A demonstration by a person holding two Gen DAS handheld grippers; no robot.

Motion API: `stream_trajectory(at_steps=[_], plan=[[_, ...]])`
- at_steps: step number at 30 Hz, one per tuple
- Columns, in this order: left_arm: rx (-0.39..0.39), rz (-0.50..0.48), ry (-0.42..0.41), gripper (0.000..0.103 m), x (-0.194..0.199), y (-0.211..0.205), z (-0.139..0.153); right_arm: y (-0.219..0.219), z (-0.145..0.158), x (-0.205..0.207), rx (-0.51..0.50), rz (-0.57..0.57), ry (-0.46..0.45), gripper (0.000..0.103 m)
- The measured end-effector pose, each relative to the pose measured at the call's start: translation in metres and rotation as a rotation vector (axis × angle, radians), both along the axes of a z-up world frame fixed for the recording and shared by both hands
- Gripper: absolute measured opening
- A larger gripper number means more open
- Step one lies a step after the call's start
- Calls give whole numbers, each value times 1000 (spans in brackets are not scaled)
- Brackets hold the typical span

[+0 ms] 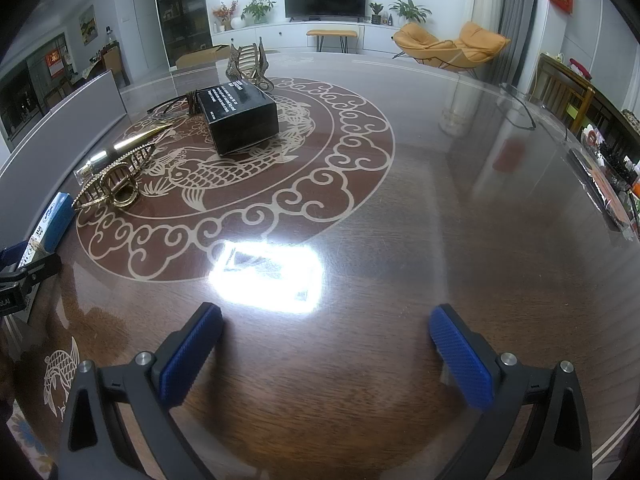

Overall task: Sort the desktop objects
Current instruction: 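Lift the blue nail-cream box with the left tool and hold it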

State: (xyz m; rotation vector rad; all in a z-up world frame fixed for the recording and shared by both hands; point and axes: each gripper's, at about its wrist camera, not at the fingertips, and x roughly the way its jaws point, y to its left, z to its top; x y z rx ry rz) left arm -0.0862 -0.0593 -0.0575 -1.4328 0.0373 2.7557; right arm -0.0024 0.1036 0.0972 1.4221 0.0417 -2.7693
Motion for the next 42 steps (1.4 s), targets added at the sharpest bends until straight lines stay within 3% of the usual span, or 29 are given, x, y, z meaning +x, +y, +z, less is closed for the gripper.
stream_trajectory(at_steps=[16, 42], plan=[[-2, 0, -8, 103, -1, 0, -2, 0, 0, 0, 0, -1, 0, 103], [-1, 1, -9, 103, -1, 0, -2, -1, 0, 0, 2, -4, 0, 103]])
